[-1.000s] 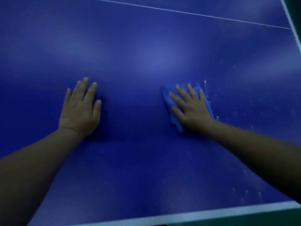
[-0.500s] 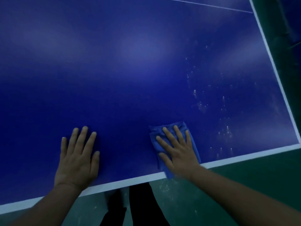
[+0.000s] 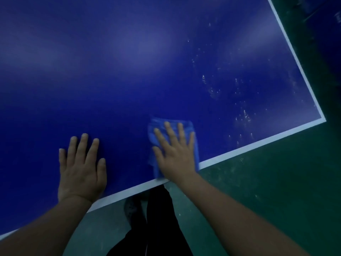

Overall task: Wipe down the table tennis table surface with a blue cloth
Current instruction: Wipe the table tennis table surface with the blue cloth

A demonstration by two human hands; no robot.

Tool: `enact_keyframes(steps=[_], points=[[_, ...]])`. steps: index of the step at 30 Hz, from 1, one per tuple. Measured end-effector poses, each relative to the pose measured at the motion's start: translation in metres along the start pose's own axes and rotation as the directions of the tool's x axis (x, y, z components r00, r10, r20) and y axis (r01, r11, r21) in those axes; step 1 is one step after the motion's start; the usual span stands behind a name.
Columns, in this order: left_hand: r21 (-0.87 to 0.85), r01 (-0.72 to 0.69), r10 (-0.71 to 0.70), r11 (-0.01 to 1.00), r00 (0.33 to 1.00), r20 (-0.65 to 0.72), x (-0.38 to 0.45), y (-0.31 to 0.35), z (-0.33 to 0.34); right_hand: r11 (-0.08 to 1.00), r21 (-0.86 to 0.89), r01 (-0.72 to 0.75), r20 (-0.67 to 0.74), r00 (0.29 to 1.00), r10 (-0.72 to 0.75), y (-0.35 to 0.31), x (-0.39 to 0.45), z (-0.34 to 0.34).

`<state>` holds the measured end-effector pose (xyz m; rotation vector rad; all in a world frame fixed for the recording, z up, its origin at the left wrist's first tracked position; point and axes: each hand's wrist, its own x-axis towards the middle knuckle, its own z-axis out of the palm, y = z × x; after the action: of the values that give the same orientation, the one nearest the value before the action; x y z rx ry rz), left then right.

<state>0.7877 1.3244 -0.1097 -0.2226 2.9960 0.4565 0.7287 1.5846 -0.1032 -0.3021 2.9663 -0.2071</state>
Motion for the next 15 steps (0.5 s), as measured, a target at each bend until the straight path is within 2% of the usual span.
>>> enact_keyframes(steps=[2,5,8,9,10,11,13,14,15], points=[[0.007,0.002,-0.002,1.000,1.000,0.023,-0.002,-0.002,-0.003,0.987,-0.065,-0.150,0.060,0.986,0.154,0.043,-0.027,-0.003],[0.014,0.005,-0.005,1.000,1.000,0.029,-0.002,-0.002,-0.005,0.905,-0.070,-0.420,0.096,0.900,0.426,0.081,-0.021,-0.015],[0.019,0.007,-0.008,1.000,0.999,0.035,-0.002,-0.001,-0.006,0.761,0.076,-0.645,0.010,0.763,0.646,0.060,0.011,-0.017],[0.020,0.008,-0.009,1.000,0.999,0.033,-0.002,-0.001,-0.005,0.728,0.108,-0.677,0.004,0.733,0.680,0.043,0.021,-0.015],[0.020,0.009,-0.010,1.000,0.999,0.032,-0.002,-0.001,-0.005,0.746,0.109,-0.657,0.001,0.750,0.661,0.023,0.027,-0.012],[0.020,0.009,-0.010,1.000,0.999,0.032,-0.002,0.000,-0.005,0.820,0.087,-0.566,-0.017,0.822,0.570,0.002,0.026,-0.007],[0.020,0.008,-0.008,1.000,0.999,0.036,-0.001,0.000,-0.005,0.979,0.010,-0.205,0.000,0.979,0.205,-0.027,0.003,0.000],[0.019,0.007,-0.008,1.000,0.999,0.039,-0.001,0.000,-0.005,0.999,-0.032,-0.039,0.037,0.998,0.040,-0.024,-0.012,0.003],[0.018,0.008,-0.009,1.000,0.999,0.039,-0.001,-0.001,-0.005,0.997,-0.058,0.048,0.065,0.997,-0.044,-0.010,-0.022,0.003]])
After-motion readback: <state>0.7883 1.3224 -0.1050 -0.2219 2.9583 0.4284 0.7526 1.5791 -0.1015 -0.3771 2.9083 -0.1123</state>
